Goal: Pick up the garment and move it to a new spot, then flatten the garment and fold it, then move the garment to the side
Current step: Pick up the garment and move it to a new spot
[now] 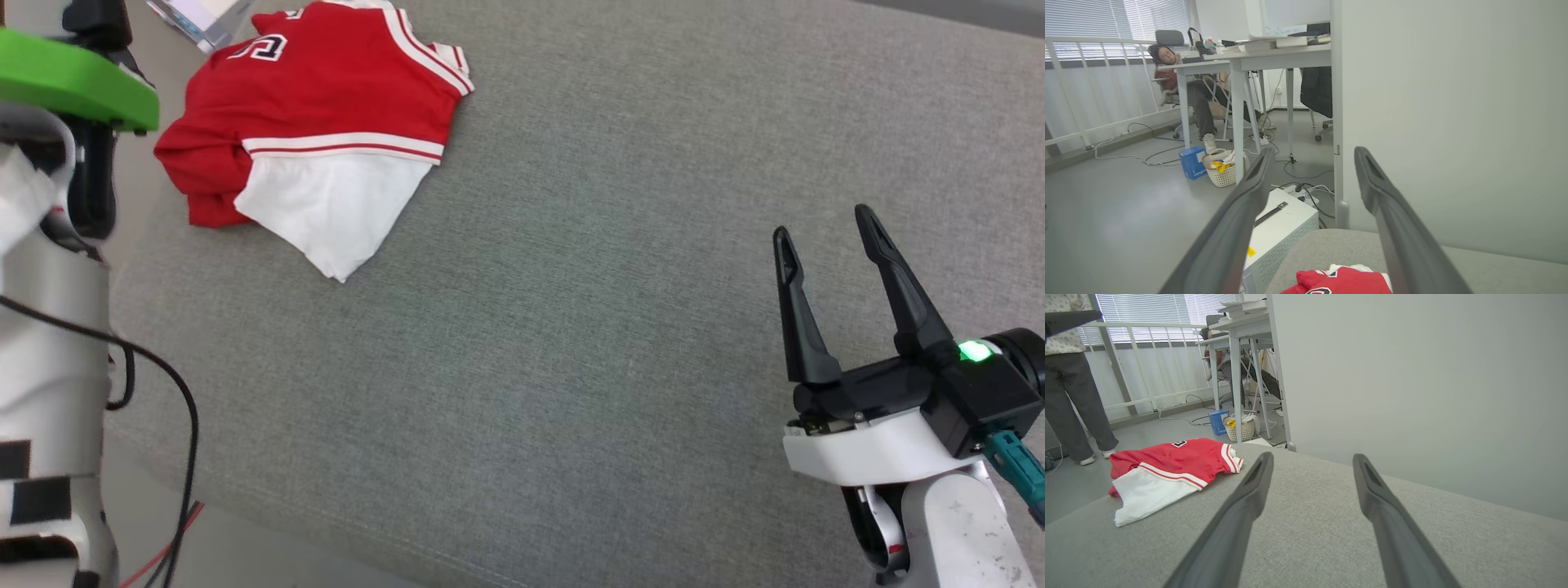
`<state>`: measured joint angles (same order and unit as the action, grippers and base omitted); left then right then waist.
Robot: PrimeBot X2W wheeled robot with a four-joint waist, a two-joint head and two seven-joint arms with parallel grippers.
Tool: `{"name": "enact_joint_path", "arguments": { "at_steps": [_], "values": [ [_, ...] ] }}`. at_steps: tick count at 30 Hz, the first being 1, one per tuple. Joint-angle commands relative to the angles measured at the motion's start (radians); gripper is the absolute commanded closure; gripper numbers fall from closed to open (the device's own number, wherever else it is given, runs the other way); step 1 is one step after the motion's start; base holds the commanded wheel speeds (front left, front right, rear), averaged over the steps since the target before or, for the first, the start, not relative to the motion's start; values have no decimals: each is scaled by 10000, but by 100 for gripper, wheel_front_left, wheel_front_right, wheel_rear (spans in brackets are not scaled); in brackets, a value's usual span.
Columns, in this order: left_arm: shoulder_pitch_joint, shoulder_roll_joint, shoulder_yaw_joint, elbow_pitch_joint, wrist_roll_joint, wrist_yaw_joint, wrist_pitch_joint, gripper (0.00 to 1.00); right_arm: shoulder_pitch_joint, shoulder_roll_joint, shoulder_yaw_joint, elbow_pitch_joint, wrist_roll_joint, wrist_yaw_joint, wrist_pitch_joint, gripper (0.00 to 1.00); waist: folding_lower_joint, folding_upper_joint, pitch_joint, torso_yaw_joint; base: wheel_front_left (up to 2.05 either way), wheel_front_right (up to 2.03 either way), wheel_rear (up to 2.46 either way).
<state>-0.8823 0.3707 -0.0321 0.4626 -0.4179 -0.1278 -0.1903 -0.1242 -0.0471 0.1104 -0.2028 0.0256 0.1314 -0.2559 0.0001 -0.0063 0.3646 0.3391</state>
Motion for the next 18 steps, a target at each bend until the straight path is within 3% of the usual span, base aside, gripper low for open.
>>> {"name": "enact_joint_path", "arguments": {
  "at_steps": [1,12,18],
  "values": [
    [-440,251,-314,232,-418,-26,434,0,-232,-31,16,-122,-82,-7,-59,0,-1,63,746,-659,0,0,0],
    [-2486,1956,-3807,1084,-4094,-28,6547,0,-695,-31,31,-498,-173,-7,-59,0,-1,63,1966,-1406,0,0,0],
    [-2880,2399,-5134,1278,-5255,-28,8825,0,-910,-31,337,-562,-146,-7,-59,0,-1,63,2633,-1694,0,0,0]
  ]
}}
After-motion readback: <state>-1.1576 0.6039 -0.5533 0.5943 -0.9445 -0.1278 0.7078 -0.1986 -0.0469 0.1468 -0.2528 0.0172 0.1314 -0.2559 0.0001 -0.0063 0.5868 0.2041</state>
